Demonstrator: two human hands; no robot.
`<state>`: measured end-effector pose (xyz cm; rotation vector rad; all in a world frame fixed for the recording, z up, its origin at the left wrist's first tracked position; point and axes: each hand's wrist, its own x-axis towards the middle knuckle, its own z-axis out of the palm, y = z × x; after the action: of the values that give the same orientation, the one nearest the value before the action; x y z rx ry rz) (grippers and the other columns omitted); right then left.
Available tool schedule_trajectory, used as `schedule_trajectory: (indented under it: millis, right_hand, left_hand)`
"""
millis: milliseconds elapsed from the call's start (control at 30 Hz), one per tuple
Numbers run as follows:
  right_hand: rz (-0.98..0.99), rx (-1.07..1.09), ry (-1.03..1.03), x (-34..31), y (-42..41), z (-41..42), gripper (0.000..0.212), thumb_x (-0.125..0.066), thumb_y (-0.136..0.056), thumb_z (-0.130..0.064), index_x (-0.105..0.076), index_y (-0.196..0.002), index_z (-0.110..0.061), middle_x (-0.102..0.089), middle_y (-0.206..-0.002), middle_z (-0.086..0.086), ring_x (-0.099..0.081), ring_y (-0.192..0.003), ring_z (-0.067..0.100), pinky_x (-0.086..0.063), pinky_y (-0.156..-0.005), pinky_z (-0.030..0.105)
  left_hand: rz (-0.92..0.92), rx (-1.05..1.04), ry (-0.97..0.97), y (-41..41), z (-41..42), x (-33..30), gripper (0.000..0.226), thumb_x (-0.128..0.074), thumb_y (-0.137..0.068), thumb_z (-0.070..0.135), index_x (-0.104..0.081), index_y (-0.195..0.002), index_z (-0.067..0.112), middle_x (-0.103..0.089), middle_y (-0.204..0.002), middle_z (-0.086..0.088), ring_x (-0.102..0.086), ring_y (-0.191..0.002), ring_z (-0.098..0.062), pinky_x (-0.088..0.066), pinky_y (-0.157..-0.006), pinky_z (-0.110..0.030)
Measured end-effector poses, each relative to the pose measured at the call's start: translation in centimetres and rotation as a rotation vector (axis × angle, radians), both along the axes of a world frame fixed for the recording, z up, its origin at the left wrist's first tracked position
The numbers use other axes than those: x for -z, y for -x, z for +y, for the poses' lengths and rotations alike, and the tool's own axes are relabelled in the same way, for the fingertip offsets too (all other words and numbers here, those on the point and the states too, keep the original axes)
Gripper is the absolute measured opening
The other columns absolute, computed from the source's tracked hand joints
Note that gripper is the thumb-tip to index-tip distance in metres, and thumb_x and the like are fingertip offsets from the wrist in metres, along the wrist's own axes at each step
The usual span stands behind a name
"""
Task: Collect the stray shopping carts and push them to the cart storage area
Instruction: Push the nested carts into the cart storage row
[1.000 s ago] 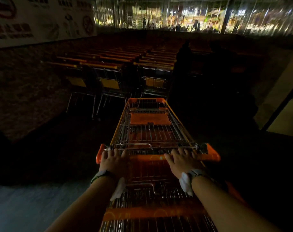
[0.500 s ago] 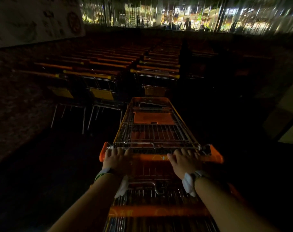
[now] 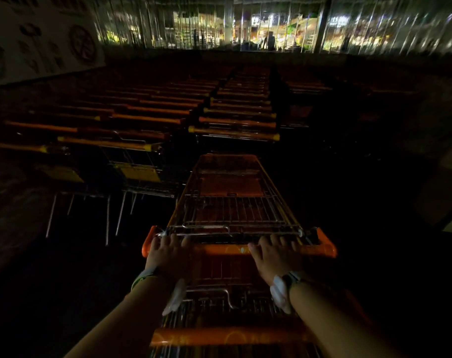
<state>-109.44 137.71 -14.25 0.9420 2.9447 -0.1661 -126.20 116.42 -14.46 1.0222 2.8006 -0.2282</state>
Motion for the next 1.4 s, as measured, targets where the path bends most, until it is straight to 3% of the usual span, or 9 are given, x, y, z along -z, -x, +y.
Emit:
schedule_trajectory:
  millis: [300, 467, 533, 633, 733, 1000, 1100, 1200, 1400]
  right_hand:
    - [-0.003, 0.041, -0.012, -0.1, 10.1, 4.0, 0.057, -0.015, -0.101, -0.064, -0.052, -0.125, -0.028, -0.05, -0.138, 0.002, -0.042, -0.13, 0.024, -0.027, -0.11, 0.044]
    - [0.003, 0.072, 0.028, -0.5, 13.0, 5.1, 0.114, 0.027, -0.065, -0.08, -0.05, -0.129, -0.026, -0.049, -0.14, 0.003, -0.041, -0.132, 0.026, -0.026, -0.112, 0.045]
    - [0.003, 0.074, 0.023, -0.7, 14.0, 5.5, 0.107, 0.022, -0.07, -0.081, -0.052, -0.126, -0.026, -0.051, -0.137, 0.003, -0.042, -0.13, 0.026, -0.028, -0.111, 0.044]
    - [-0.068, 0.089, 0.022, -0.4, 16.1, 5.7, 0.061, -0.014, -0.1, -0.064, -0.049, -0.132, -0.026, -0.049, -0.139, 0.004, -0.041, -0.13, 0.026, -0.028, -0.11, 0.043]
    - [-0.092, 0.109, 0.036, -0.6, 17.5, 5.9, 0.053, -0.02, -0.104, -0.057, -0.047, -0.136, -0.024, -0.047, -0.143, 0.005, -0.04, -0.134, 0.027, -0.028, -0.112, 0.043]
    - [-0.034, 0.132, 0.002, -0.6, 21.7, 6.2, 0.093, 0.01, -0.087, -0.076, -0.05, -0.134, -0.024, -0.046, -0.146, 0.005, -0.04, -0.135, 0.027, -0.026, -0.112, 0.043]
    - [0.037, 0.145, 0.0, 0.2, 23.4, 6.8, 0.075, -0.005, -0.096, -0.068, -0.049, -0.138, -0.024, -0.044, -0.15, 0.005, -0.037, -0.138, 0.028, -0.024, -0.114, 0.045]
    - [0.079, 0.149, -0.04, 0.3, 25.1, 7.5, 0.116, 0.029, -0.074, -0.078, -0.052, -0.136, -0.023, -0.047, -0.149, 0.006, -0.039, -0.137, 0.029, -0.026, -0.114, 0.046]
    - [0.119, 0.143, -0.041, 0.6, 29.3, 9.9, 0.119, 0.033, -0.071, -0.077, -0.059, -0.124, -0.022, -0.058, -0.131, 0.003, -0.052, -0.122, 0.027, -0.037, -0.107, 0.045]
  left_hand:
    - [-0.002, 0.065, 0.007, 10.5, 4.6, -0.6, 0.083, -0.03, -0.093, 0.074, -0.009, -0.16, 0.031, -0.013, -0.167, -0.016, -0.016, -0.152, -0.04, -0.012, -0.124, -0.054]
    - [-0.018, 0.056, -0.011, 13.7, 6.1, -0.2, 0.078, -0.032, -0.094, 0.071, -0.013, -0.158, 0.03, -0.012, -0.167, -0.018, -0.011, -0.153, -0.042, -0.013, -0.123, -0.055]
    - [0.001, 0.077, -0.012, 14.8, 6.6, -0.6, 0.079, -0.034, -0.094, 0.071, -0.014, -0.158, 0.029, -0.014, -0.167, -0.018, -0.011, -0.153, -0.043, -0.013, -0.123, -0.056]
    - [0.0, 0.107, 0.006, 17.1, 7.0, -0.5, 0.078, -0.036, -0.095, 0.067, -0.015, -0.158, 0.026, -0.014, -0.166, -0.02, -0.011, -0.153, -0.044, -0.012, -0.123, -0.055]
    - [-0.026, 0.119, -0.012, 18.7, 7.4, -0.6, 0.082, -0.04, -0.092, 0.07, -0.017, -0.157, 0.027, -0.018, -0.165, -0.019, -0.012, -0.153, -0.043, -0.011, -0.123, -0.056]
    - [-0.033, 0.142, -0.018, 23.2, 8.7, -1.4, 0.081, -0.035, -0.092, 0.07, -0.014, -0.159, 0.029, -0.01, -0.168, -0.014, -0.011, -0.154, -0.037, -0.01, -0.122, -0.053]
    - [0.028, 0.18, 0.028, 25.0, 9.4, -1.5, 0.085, -0.023, -0.091, 0.075, -0.013, -0.16, 0.025, -0.012, -0.168, -0.015, -0.013, -0.154, -0.036, -0.006, -0.123, -0.054]
    - [0.056, 0.191, 0.016, 26.5, 10.2, -1.6, 0.078, -0.023, -0.096, 0.071, -0.018, -0.159, 0.025, -0.016, -0.167, -0.013, -0.013, -0.154, -0.035, 0.003, -0.123, -0.055]
    - [0.064, 0.192, -0.022, 31.7, 12.7, -0.4, 0.11, 0.007, -0.064, 0.075, -0.02, -0.158, 0.027, -0.018, -0.167, -0.013, -0.017, -0.153, -0.036, -0.002, -0.123, -0.055]
